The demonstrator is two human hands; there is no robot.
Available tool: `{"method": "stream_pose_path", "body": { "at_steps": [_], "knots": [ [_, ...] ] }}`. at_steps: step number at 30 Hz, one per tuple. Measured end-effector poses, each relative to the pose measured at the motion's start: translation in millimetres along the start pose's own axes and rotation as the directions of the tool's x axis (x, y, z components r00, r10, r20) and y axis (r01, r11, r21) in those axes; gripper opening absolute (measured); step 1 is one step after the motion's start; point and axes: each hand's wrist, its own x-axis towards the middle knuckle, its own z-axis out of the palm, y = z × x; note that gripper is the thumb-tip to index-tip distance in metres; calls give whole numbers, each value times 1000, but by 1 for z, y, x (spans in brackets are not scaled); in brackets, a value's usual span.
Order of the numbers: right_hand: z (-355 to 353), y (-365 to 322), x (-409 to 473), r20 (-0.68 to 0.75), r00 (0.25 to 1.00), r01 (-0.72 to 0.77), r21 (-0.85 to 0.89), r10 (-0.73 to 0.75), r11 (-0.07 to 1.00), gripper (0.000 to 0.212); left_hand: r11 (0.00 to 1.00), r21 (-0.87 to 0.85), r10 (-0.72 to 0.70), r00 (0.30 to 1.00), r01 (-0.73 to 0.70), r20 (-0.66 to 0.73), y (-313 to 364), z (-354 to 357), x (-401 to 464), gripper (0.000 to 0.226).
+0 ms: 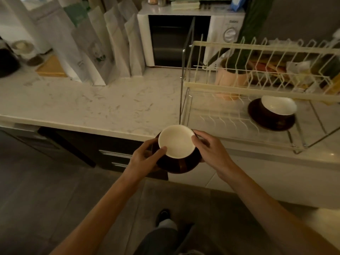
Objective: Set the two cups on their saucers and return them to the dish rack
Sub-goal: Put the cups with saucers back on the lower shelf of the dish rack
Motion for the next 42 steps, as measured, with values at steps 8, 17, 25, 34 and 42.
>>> {"method": "stream_pose_path", "body": {
  "at_steps": [8, 17, 25, 34, 42],
  "knots": [
    [-64, 13, -9, -136, 988, -58, 89, 70, 994, 25, 996, 63, 64, 995, -69, 78, 20, 65, 15, 44],
    [-108, 12, 23, -296, 944, -94, 194, 149, 977, 33, 990, 32, 134, 989, -137, 69, 50, 117, 63, 39],
    [-117, 21, 71, -373, 917, -68, 200, 140, 977, 36, 993, 11, 115, 993, -115, 18, 73, 136, 116, 35],
    [-110, 24, 112, -358, 912, -156, 154, 202, 976, 54, 998, -9, 56, 998, -56, -36, 83, 139, 156, 44],
    [-104, 21, 127, -344, 917, -161, 140, 201, 977, 49, 998, -24, 61, 998, -62, -30, 85, 139, 172, 24]
  ]
}}
